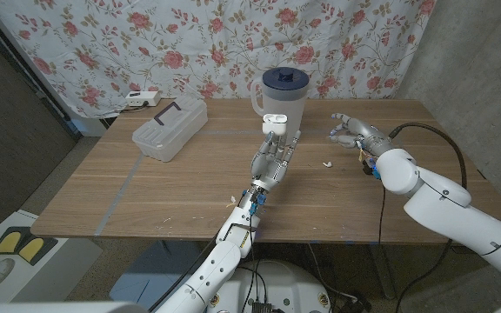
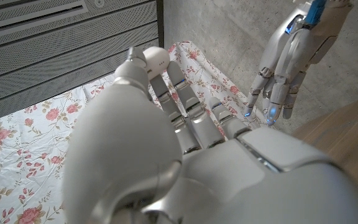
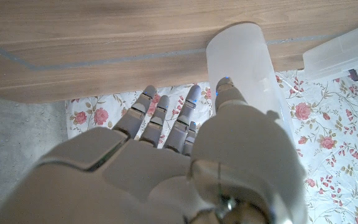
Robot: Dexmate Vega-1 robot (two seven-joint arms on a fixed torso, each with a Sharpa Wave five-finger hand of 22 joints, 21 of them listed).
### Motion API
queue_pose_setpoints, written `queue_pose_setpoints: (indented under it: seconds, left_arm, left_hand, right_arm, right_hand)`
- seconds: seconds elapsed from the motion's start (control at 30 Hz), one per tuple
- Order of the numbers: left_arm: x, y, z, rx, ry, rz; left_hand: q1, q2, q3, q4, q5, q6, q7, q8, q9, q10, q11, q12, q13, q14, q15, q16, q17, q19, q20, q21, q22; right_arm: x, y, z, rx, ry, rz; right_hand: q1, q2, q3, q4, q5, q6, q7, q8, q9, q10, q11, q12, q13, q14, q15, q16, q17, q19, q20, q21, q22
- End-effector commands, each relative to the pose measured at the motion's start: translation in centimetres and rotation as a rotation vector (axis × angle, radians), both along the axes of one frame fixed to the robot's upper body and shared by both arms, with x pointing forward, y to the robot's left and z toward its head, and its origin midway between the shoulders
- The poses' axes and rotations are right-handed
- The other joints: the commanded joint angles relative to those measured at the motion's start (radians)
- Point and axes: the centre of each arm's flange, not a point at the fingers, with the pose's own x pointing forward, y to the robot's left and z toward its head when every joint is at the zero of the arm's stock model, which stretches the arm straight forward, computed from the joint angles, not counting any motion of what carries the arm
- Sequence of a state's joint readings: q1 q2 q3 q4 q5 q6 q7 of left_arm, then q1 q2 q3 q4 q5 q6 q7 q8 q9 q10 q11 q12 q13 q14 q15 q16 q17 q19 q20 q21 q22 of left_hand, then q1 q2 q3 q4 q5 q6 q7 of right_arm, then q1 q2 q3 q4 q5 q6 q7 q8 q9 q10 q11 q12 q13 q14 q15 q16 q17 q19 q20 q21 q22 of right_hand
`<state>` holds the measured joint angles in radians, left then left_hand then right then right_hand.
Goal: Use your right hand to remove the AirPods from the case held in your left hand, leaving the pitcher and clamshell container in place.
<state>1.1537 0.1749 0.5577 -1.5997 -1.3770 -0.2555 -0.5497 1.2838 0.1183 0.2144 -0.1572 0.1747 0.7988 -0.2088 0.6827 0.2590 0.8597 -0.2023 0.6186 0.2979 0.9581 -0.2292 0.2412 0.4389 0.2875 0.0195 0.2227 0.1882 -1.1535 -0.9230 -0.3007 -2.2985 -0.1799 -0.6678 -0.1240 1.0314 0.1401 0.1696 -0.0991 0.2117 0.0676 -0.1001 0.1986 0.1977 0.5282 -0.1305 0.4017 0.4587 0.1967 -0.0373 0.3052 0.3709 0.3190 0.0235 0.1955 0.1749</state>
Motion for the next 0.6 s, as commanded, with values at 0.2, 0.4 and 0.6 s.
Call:
queue_pose_setpoints:
  seconds: [0.2,0.4,0.6]
  left_arm:
    - [0.7,0.0,-0.8,-0.008,0.016,-0.03]
    - [1.1,0.1,-1.0,-0.004,0.031,-0.019]
    - [1.5,0.0,-1.1,-0.002,0.035,-0.016]
  left_hand:
    - [0.017,0.027,0.0,0.006,0.003,0.038,0.028,0.056,0.0,0.01,-0.005,0.002,0.332,0.022,-0.012,0.002,0.002,0.0,-0.009,0.002,0.006]
    - [0.017,0.027,0.0,0.006,0.003,0.038,0.028,0.055,-0.002,0.009,-0.004,0.003,0.334,0.021,-0.012,0.001,0.001,-0.002,-0.009,0.001,0.006]
    - [0.016,0.027,-0.001,0.007,0.003,0.039,0.027,0.055,-0.003,0.01,-0.006,0.002,0.333,0.019,-0.012,0.0,0.001,-0.003,-0.009,0.001,0.006]
  right_arm:
    - [-3.3,-0.1,1.4,0.059,-0.066,0.078]
    - [-4.5,-0.1,1.8,0.062,-0.101,0.085]
    - [-5.4,0.0,2.2,0.064,-0.12,0.104]
  right_hand:
    - [-0.012,0.003,0.002,0.01,-0.005,0.005,0.0,0.007,0.001,0.006,0.004,-0.009,-0.005,0.004,-0.075,0.004,0.0,0.007,0.006,0.004,0.001]
    - [-0.017,0.011,0.003,0.013,-0.005,0.008,-0.001,0.008,0.001,0.009,0.005,-0.012,-0.009,0.003,-0.074,0.005,0.001,0.007,0.006,0.004,0.001]
    - [-0.029,0.014,0.0,0.02,-0.006,0.009,0.0,0.009,0.001,0.011,0.009,-0.017,-0.013,0.003,-0.069,0.007,0.0,0.01,0.007,0.006,0.001]
